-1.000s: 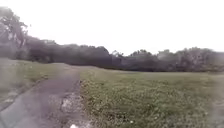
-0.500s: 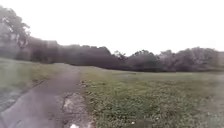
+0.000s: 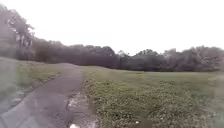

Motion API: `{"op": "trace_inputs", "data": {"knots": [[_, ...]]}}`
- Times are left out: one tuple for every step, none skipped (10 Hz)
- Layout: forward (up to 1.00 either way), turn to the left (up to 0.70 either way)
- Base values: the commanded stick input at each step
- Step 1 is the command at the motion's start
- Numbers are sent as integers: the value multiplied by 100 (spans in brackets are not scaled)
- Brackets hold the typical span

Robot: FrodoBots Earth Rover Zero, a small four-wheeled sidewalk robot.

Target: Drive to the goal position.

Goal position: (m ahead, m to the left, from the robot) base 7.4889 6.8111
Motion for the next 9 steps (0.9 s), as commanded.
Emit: {"op": "trace_inputs", "data": {"knots": [[0,0],[0,9],[0,42],[0,76],[0,100],[0,100],[0,100],[0,100],[0,100]]}}
